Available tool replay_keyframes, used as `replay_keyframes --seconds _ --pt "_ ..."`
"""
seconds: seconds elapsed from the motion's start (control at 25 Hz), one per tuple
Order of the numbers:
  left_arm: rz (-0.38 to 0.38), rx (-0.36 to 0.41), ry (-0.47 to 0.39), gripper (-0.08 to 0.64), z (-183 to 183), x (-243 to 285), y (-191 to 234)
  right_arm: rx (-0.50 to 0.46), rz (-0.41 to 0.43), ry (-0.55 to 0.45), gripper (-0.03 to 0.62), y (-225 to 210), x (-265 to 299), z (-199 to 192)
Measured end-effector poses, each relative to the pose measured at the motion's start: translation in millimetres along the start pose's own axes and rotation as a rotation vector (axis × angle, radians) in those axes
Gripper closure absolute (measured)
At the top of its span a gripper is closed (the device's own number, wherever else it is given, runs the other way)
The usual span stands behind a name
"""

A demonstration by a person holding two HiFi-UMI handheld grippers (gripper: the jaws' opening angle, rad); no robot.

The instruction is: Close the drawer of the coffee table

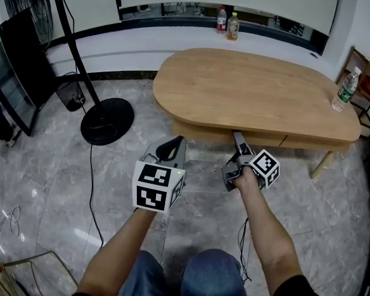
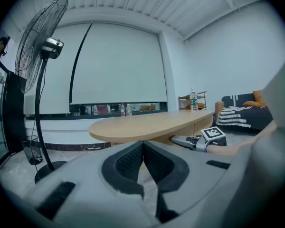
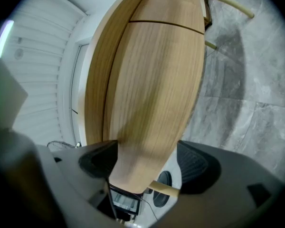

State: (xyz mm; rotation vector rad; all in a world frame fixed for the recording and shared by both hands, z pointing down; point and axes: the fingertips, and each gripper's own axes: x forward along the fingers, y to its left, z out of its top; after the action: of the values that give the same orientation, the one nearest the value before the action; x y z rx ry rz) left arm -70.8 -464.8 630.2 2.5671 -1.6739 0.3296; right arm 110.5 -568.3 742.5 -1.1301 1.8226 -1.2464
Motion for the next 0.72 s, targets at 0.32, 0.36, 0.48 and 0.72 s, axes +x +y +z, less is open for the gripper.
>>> replay_keyframes --seconds 0.32,0.36,0.48,0.72 --pt "-0.029 0.005 -0.005 0.557 5 -6 -11 -0.110 -0.005 0.013 0.272 11 -34 0" --pt "-0.032 0.004 -0.007 0.557 6 -7 -12 -0.138 -0.001 0.020 0.286 16 -38 -1" --pt "-0.044 0.001 -0.013 0.557 10 -11 -15 -0.232 0.006 0.034 0.323 37 -47 -2" --pt "-0.077 -0.002 -0.009 0.557 25 -24 -21 -0.426 0.012 0.066 0.395 89 -68 -7"
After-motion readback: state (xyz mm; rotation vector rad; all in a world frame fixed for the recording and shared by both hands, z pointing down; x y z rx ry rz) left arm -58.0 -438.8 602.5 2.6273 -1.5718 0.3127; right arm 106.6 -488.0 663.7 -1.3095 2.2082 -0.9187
